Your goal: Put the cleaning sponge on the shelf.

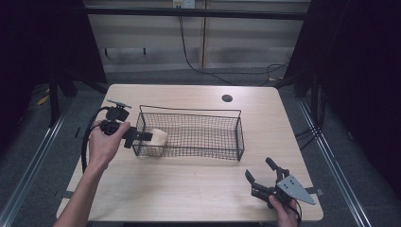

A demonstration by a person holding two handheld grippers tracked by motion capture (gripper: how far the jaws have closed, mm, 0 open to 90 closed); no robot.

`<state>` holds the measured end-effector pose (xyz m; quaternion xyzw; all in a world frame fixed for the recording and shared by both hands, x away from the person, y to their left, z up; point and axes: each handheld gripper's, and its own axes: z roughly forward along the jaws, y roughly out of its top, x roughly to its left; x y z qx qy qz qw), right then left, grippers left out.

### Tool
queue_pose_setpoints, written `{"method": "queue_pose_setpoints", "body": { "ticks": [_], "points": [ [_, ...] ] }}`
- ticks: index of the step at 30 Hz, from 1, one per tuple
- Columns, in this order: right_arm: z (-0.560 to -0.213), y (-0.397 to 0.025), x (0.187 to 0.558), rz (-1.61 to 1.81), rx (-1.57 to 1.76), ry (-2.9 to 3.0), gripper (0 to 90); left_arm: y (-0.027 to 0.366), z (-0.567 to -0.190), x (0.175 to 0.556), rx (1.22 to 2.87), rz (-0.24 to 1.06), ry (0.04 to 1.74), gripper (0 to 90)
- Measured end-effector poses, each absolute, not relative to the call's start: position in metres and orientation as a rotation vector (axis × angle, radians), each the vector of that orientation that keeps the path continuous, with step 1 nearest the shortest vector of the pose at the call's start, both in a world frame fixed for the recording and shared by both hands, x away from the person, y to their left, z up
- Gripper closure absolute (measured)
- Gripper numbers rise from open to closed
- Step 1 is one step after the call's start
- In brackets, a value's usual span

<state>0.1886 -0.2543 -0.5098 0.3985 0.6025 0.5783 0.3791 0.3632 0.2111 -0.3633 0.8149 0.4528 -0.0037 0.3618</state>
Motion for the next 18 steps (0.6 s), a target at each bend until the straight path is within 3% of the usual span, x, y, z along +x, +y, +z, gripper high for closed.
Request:
{"method": "queue_pose_setpoints", "body": {
  "ticks": [18],
  "points": [
    [-0.510,-0.254,0.189,1.477,1.014,1.537,13.6,0.235,-0.365,0.325,2.020,0.012,1.127,21.3]
  ]
}}
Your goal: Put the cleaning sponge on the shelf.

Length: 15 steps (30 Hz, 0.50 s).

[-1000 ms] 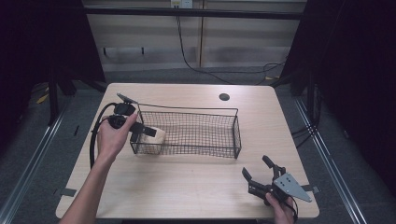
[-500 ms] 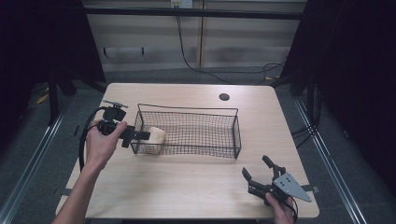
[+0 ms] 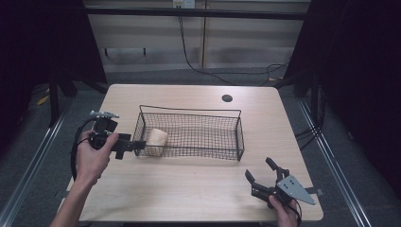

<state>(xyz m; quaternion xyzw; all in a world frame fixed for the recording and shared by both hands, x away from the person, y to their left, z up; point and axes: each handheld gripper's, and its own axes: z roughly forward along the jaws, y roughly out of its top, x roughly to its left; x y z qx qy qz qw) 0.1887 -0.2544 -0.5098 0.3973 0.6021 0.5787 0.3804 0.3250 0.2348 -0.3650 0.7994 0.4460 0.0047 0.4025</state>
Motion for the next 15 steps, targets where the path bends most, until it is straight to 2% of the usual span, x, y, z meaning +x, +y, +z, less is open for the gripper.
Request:
{"method": "queue_pose_setpoints", "body": {
  "ticks": [5,15],
  "points": [
    [-0.510,-0.254,0.189,1.475,1.019,1.537,13.6,0.247,-0.369,0.313,2.005,0.061,1.136,20.9],
    [-0.510,-0.254,0.188,1.472,1.015,1.534,13.6,0.260,-0.387,0.287,2.008,0.070,1.139,19.7]
  ]
}}
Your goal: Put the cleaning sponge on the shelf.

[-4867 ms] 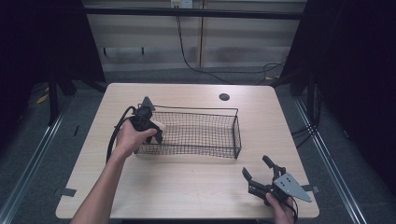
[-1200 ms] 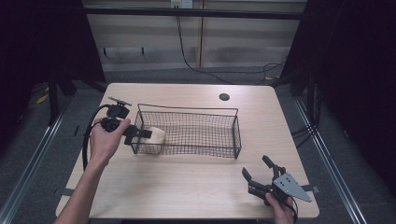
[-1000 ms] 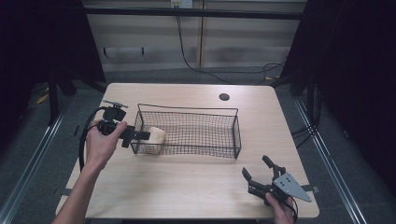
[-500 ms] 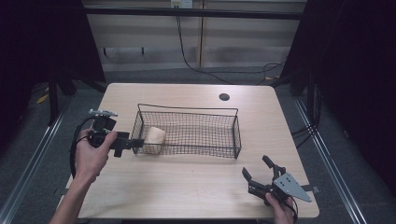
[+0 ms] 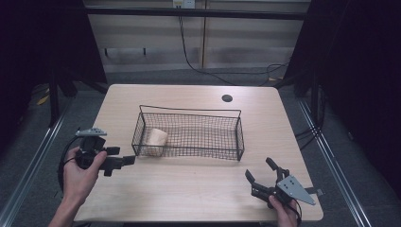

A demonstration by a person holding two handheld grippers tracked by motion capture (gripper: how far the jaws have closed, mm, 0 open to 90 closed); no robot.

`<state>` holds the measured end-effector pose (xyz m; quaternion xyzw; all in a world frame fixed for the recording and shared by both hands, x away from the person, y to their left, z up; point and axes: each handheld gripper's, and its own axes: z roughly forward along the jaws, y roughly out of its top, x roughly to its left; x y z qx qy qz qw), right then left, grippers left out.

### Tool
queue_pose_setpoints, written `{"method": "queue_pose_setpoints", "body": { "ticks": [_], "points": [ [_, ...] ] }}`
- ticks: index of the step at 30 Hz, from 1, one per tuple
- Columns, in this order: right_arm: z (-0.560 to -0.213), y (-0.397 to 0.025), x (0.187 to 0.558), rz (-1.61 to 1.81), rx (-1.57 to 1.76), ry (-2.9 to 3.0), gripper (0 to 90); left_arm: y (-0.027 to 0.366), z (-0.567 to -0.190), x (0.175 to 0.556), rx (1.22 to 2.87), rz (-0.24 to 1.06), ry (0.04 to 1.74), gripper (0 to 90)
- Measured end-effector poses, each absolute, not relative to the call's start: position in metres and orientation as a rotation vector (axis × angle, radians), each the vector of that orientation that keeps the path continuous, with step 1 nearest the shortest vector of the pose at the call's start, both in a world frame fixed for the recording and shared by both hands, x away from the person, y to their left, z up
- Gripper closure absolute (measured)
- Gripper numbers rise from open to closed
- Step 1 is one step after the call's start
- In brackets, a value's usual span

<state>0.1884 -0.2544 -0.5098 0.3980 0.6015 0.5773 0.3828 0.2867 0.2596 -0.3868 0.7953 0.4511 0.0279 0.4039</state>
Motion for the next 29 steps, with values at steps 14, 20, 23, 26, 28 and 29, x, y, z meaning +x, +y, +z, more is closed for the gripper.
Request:
{"method": "queue_pose_setpoints", "body": {
  "ticks": [14,20,23,26,28,29],
  "points": [
    [-0.510,-0.254,0.188,1.472,1.012,1.531,13.6,0.270,-0.417,0.264,1.984,0.105,1.169,19.1],
    [-0.510,-0.254,0.188,1.472,1.013,1.531,13.6,0.273,-0.429,0.261,2.018,0.106,1.177,18.1],
    [-0.510,-0.254,0.188,1.472,1.017,1.533,13.6,0.276,-0.437,0.259,1.992,0.135,1.184,18.1],
    [-0.510,-0.254,0.189,1.475,1.008,1.538,13.6,0.279,-0.445,0.258,1.964,0.192,1.212,18.1],
    [-0.510,-0.254,0.189,1.477,1.006,1.539,13.6,0.281,-0.448,0.260,1.980,0.188,1.203,18.1],
    [-0.510,-0.254,0.189,1.478,1.007,1.540,13.6,0.283,-0.449,0.260,1.975,0.195,1.204,18.1]
  ]
}}
